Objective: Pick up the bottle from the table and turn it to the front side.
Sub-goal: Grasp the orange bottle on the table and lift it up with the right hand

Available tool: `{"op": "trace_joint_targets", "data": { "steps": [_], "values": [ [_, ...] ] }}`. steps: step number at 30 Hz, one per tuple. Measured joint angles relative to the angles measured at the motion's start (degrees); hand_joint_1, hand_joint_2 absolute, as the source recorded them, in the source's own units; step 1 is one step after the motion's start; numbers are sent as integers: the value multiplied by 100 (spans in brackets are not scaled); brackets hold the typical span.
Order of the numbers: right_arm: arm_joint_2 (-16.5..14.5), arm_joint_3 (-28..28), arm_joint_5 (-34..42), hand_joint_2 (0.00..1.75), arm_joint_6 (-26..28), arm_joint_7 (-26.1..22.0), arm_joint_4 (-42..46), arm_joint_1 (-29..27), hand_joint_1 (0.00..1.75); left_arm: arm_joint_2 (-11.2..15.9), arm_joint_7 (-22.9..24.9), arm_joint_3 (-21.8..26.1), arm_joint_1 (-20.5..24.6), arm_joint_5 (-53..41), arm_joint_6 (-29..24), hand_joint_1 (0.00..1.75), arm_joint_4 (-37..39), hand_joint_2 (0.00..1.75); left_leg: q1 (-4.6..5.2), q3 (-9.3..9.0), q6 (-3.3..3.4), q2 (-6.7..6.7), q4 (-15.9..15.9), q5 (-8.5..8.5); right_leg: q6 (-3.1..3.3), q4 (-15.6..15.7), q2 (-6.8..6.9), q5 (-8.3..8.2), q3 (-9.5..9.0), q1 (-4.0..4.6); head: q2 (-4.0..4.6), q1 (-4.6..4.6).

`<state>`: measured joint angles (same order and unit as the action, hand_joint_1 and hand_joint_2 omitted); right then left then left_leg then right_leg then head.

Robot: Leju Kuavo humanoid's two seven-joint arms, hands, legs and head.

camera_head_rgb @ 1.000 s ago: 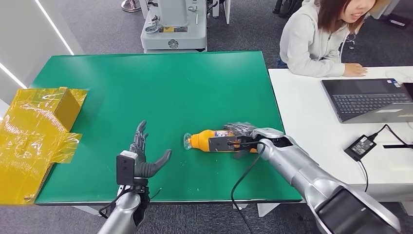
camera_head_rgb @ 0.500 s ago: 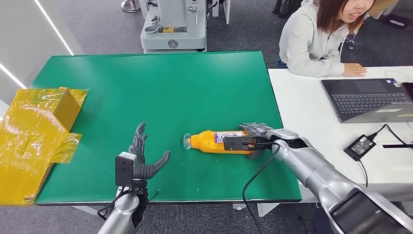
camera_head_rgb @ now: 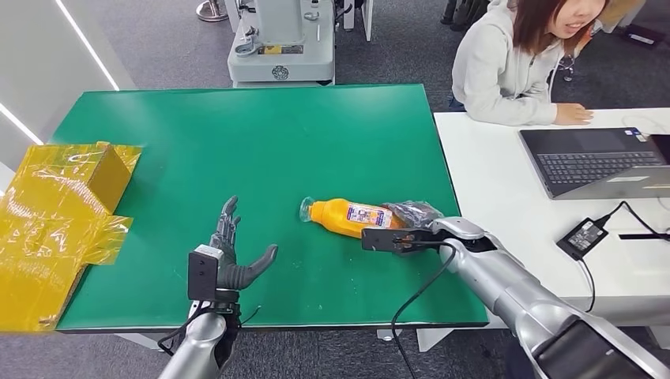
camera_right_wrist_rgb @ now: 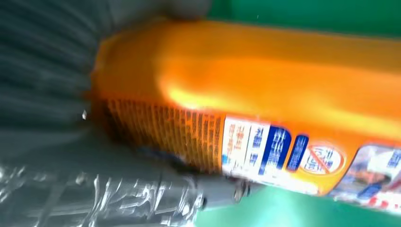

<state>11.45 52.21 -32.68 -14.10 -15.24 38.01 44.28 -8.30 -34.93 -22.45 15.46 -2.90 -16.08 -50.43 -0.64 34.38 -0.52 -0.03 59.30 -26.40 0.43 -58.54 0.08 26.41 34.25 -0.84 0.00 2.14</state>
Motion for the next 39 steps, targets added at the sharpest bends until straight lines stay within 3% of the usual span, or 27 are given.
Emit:
{"op": "trace_joint_targets", "data": {
  "steps": [6, 10, 18, 24, 29, 33, 39],
  "values": [
    [-12, -282, -3, 175, 589, -333, 10, -345, 175, -16, -17, 22, -42, -27, 67, 0, -1, 175, 0, -22, 2, 1, -1, -2, -3, 3, 2, 3, -25, 1, 0, -1],
    [-7, -667, 371, 175, 662, -763, 221, -728, 175, -40, -23, 22, -62, -50, 108, 0, -1, 175, -1, -46, 3, -2, -3, -7, -4, 10, -2, 5, -47, 2, 0, -1],
    [56, -2015, 2151, 175, 283, -1740, 1813, -2591, 175, -42, -73, 22, -150, -53, 218, 0, -76, 175, -4, -54, 11, 9, -6, -20, -6, 18, 15, 15, -68, 7, 0, -2],
    [58, -2682, 2588, 175, 380, -1821, 2876, -3702, 175, -43, -3, 23, -166, -22, 391, 0, -153, 175, -2, -41, 13, 16, -6, -25, -14, 20, 22, 21, -59, 5, 0, -1],
    [-73, -3323, 2628, 175, 1068, -1748, 3796, -4501, 175, -62, 488, 26, -105, 412, 1566, 0, -185, 175, 0, -17, 13, 27, -5, -25, -18, 19, 32, 23, -38, 2, 0, -1],
    [-233, -3701, 2415, 175, 1183, -1723, 4135, -4663, 175, -99, 693, 22, 210, 579, 2209, 0, -140, 175, 0, -12, 13, 23, -4, -24, -17, 18, 25, 22, -30, 2, 0, -1],
    [-384, -3951, 2354, 175, 1155, -1739, 4294, -4704, 175, -120, 740, 22, 467, 644, 2281, 0, -56, 175, 0, -12, 12, 23, -5, -25, -17, 17, 25, 22, -27, 2, 0, -1]
  ]
}}
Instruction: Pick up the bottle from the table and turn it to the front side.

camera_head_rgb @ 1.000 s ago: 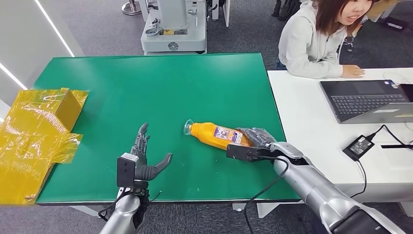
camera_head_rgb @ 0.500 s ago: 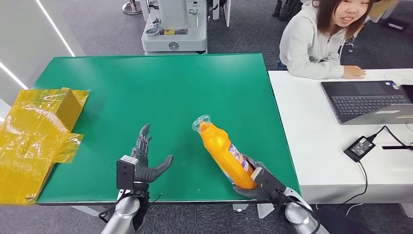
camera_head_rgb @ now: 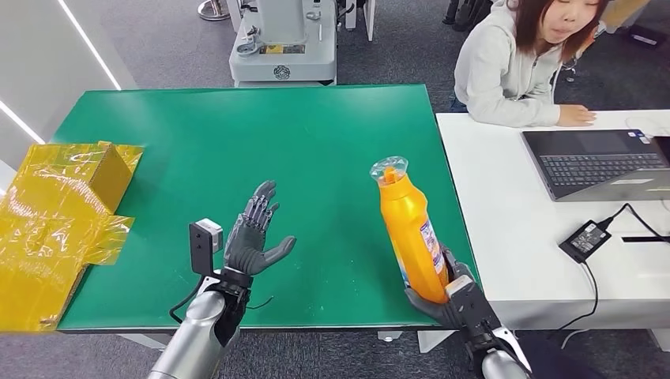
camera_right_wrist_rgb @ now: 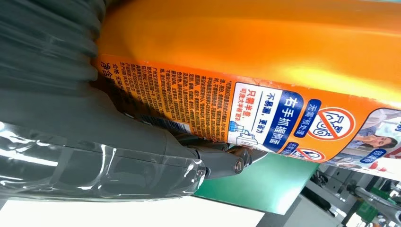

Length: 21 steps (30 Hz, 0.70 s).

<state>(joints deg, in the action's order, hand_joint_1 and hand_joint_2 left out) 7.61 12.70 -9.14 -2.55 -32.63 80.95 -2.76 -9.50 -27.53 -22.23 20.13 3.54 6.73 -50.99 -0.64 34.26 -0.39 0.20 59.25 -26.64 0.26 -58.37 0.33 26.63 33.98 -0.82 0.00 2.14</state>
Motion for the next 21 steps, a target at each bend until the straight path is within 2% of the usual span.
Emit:
{"op": "trace_joint_targets", "data": {
  "steps": [9, 12, 16, 21],
  "values": [
    [-72, -116, -39, 175, -1, -33, 37, -31, 175, -17, 23, -1, 44, 2, 12, 0, 75, 175, 0, 8, 0, 0, 0, 0, 0, 0, -1, 1, 7, 0, 0, -1],
    [-96, -132, -234, 175, 46, -151, 34, 35, 175, -25, 92, -16, 155, 61, 210, 0, 117, 175, 0, 14, 2, 0, 0, 3, 0, -2, 0, 0, 11, 0, 0, -1],
    [-181, -47, -606, 175, 43, -282, -29, 599, 175, -118, 508, -98, 819, 433, 789, 0, 432, 175, 0, 33, -1, -3, 1, 24, 5, -6, -3, -24, 28, 0, 0, -1],
    [-326, 481, -1281, 175, 132, 12, -238, 1679, 175, -290, 1008, -297, 1731, 812, 1258, 0, 909, 175, 0, 33, -2, -22, 3, 43, 12, -8, -21, -44, 37, 0, 0, 1]
  ]
}}
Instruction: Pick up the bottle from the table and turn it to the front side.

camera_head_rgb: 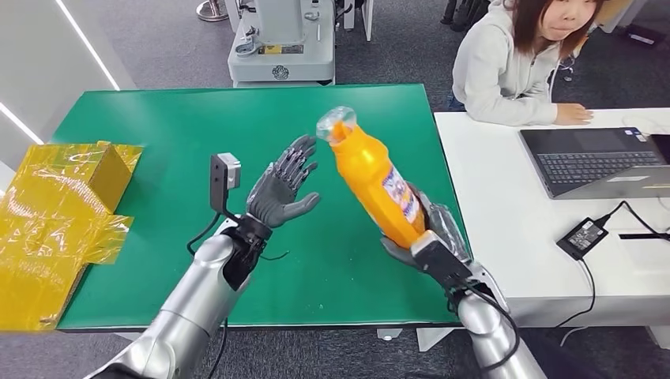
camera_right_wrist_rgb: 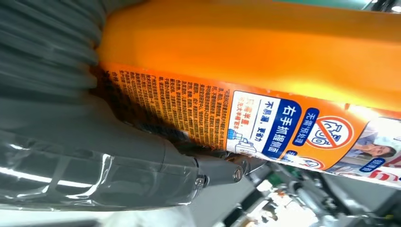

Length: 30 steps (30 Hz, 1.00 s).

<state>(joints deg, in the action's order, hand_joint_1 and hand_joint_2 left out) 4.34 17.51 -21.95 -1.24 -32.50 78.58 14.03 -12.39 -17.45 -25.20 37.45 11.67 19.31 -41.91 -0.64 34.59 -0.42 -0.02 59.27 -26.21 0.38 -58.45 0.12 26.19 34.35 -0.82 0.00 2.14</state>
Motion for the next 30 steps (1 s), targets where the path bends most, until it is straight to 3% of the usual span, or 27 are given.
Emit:
{"op": "trace_joint_targets", "data": {
  "steps": [4, 8, 18, 30],
  "values": [
    [-65, 362, 73, 175, 39, 56, -286, 673, 175, -32, 301, -175, 522, 261, 85, 0, 239, 175, 0, 1, -3, 3, -1, 4, 1, -4, 4, -1, 1, 1, 0, -1],
    [-77, 532, 289, 175, 36, 12, -456, 999, 175, 92, 286, -290, 795, 549, 46, 0, 406, 175, 0, 2, -3, 4, -2, 4, 1, -5, 4, 0, 3, 1, 0, -1],
    [-159, 821, 311, 175, 209, 93, -794, 1279, 175, 261, 162, -684, 872, 953, -94, 0, 553, 175, 0, 14, -3, 5, -3, 4, 1, -4, 6, 1, 12, 1, 0, 0],
    [-375, 826, 165, 175, 262, 264, -2031, 1690, 175, 390, 192, -934, 931, 1208, -258, 0, 491, 175, 0, 14, -4, 7, -1, 4, 1, -5, 6, 0, 14, 1, 0, 0]
  ]
}}
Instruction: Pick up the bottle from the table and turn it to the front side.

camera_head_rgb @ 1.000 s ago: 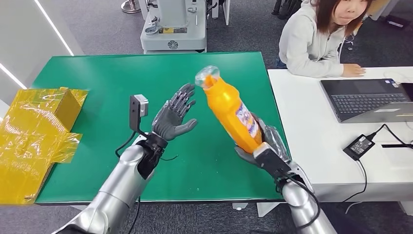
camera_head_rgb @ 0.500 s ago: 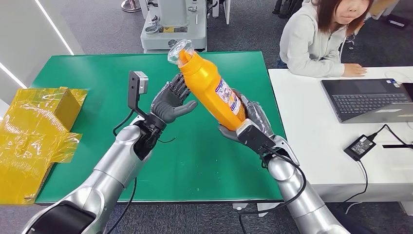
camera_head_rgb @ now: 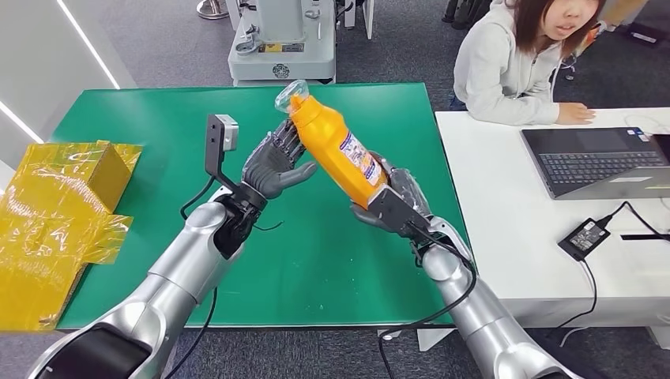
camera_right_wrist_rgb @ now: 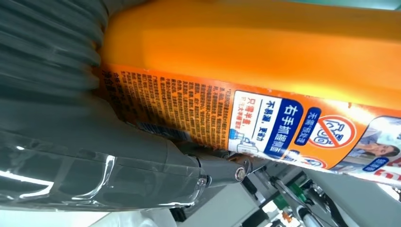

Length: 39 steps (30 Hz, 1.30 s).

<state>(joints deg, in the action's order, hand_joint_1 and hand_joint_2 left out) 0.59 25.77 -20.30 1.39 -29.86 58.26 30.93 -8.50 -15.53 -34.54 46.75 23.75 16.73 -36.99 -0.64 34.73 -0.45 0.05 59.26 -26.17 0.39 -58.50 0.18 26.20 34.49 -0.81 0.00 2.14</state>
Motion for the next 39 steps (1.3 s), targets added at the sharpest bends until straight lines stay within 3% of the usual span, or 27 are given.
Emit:
{"op": "trace_joint_targets", "data": {
  "steps": [10, 21, 39],
  "values": [
    [-156, -14, -126, 175, 144, -174, -281, 66, 175, 27, 27, -82, 5, 297, -3, 0, -58, 175, 0, 0, 0, -1, -1, 0, 0, 0, -1, 0, 2, 0, 0, 0],
    [-175, 231, -478, 175, 379, -113, 633, -440, 175, 34, -143, -82, -18, 473, -208, 0, -62, 175, 0, 6, 0, 2, -1, 0, 0, 0, 2, 1, 5, 0, 0, -1],
    [-177, 392, -410, 175, 211, 90, 922, -458, 175, 34, -47, -82, 0, 542, -236, 0, -188, 175, 0, 7, 0, 5, -1, 0, 0, 0, 4, 0, 5, 0, 0, 0]
  ]
}}
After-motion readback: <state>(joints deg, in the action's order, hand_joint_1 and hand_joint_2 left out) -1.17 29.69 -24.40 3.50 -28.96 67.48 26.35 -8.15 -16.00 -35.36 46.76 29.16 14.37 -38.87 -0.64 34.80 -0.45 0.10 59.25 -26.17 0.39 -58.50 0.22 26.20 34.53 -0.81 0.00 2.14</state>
